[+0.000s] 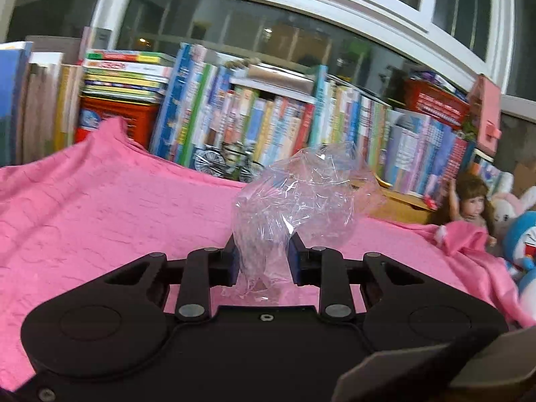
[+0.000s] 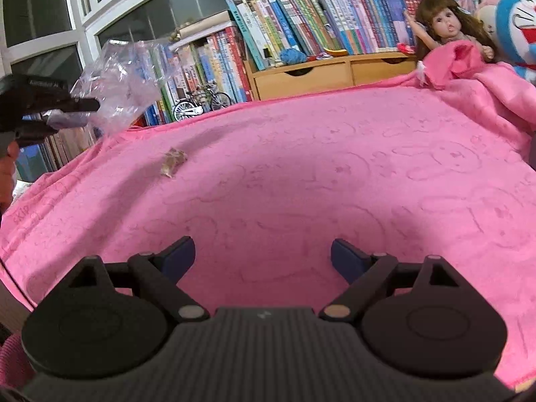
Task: Collect trash
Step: 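Grasp the clear plastic bag with the left tool while the right tool grasps a small wrapper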
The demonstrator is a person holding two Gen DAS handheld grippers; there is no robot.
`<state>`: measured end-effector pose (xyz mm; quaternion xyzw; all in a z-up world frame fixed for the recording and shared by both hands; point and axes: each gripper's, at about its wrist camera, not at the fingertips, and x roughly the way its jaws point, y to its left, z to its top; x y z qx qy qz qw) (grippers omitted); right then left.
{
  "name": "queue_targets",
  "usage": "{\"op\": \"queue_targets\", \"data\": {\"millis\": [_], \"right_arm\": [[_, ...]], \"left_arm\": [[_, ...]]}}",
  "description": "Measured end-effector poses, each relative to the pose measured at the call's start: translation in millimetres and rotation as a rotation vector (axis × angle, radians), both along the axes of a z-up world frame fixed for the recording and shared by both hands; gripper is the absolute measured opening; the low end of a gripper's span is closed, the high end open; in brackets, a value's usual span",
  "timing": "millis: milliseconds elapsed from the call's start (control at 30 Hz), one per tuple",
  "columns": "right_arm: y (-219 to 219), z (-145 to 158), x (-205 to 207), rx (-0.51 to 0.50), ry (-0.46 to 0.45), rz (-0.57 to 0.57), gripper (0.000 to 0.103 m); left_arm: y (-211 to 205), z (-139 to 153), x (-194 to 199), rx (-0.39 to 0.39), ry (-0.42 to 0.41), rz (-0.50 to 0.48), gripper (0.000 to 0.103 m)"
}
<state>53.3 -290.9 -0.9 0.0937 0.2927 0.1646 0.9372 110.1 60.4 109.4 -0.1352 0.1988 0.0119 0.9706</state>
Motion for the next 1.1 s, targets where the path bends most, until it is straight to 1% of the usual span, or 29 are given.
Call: {"op": "queue_targets", "data": {"millis": [133, 267, 333, 467, 600, 633, 667, 700, 767, 800, 833, 967, 1100], "right_arm": [[30, 10, 29, -0.016, -0.019, 0.071, 0.093], [79, 17, 68, -0.055, -0.014, 0.167, 0.093], [101, 17, 86, -0.075, -0.007, 0.203, 0.093], [148, 11, 124, -0.15, 0.008, 0.248, 0.092], [186, 2, 160, -0.218, 0.051, 0.266, 0.088], [193, -1, 168, -0.234, 0.069, 0.265, 0.084], [198, -4, 175, -0.253, 0.093, 0.261, 0.074], [203, -5, 180, -0.271, 0.095, 0.251, 0.07], [206, -4, 180, -0.297, 0.081, 0.246, 0.049], [205, -3, 178, -0.306, 0.077, 0.242, 0.04], [203, -1, 176, -0.31, 0.078, 0.24, 0.022], [183, 6, 165, -0.286, 0.066, 0.229, 0.022], [162, 13, 149, -0.261, 0.045, 0.214, 0.021]], "left_arm": [[10, -7, -2, 0.032, 0.016, 0.055, 0.026], [24, -18, -1, 0.062, 0.031, 0.119, 0.027], [32, -24, 0, 0.067, 0.028, 0.151, 0.027], [51, -34, 1, 0.08, 0.021, 0.224, 0.026], [65, -45, 4, 0.072, 0.038, 0.257, 0.026], [67, -48, 5, 0.074, 0.045, 0.262, 0.027], [69, -51, 6, 0.078, 0.052, 0.265, 0.026], [71, -54, 7, 0.081, 0.059, 0.267, 0.026], [73, -59, 8, 0.083, 0.069, 0.266, 0.026], [74, -60, 8, 0.085, 0.071, 0.265, 0.026], [74, -61, 8, 0.088, 0.073, 0.263, 0.026], [69, -61, 7, 0.091, 0.076, 0.248, 0.026], [56, -57, 2, 0.109, 0.068, 0.218, 0.027]]}}
